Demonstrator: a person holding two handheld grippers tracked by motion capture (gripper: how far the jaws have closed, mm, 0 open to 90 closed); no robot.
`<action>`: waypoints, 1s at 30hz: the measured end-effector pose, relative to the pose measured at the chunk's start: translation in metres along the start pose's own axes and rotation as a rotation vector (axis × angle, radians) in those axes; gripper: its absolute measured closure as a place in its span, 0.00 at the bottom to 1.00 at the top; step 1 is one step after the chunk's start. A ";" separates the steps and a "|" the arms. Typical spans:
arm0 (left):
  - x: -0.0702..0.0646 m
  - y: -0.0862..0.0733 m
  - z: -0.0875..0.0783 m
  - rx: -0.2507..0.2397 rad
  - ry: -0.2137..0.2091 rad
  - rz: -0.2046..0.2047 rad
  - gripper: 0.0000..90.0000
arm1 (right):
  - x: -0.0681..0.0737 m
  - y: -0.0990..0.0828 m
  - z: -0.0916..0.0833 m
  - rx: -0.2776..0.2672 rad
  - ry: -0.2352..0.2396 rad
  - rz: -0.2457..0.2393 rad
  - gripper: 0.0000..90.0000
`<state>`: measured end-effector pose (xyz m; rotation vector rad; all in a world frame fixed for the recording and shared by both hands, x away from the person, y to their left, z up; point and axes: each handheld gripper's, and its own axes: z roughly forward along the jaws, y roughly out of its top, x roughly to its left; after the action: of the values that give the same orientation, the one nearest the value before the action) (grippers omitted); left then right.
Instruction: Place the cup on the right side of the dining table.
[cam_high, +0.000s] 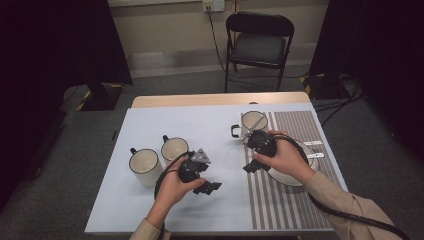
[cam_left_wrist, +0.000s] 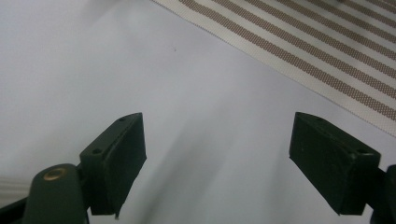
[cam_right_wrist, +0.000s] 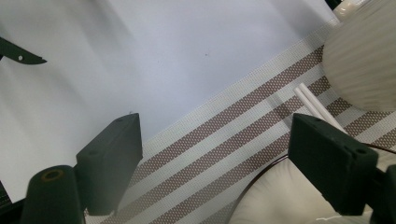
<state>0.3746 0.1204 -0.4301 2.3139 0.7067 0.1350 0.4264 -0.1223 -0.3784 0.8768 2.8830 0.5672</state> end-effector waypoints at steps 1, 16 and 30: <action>0.000 -0.002 0.000 0.002 0.003 -0.003 0.20 | 0.001 0.000 0.000 0.003 0.002 0.004 0.19; 0.000 -0.014 -0.006 0.013 0.006 -0.010 0.20 | 0.003 -0.009 0.002 -0.009 0.011 0.002 0.19; -0.001 -0.029 -0.006 0.019 -0.014 -0.001 0.21 | 0.008 -0.018 0.007 0.000 0.025 -0.005 0.19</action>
<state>0.3593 0.1412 -0.4449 2.3306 0.7048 0.1121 0.4112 -0.1294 -0.3910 0.8683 2.9064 0.5816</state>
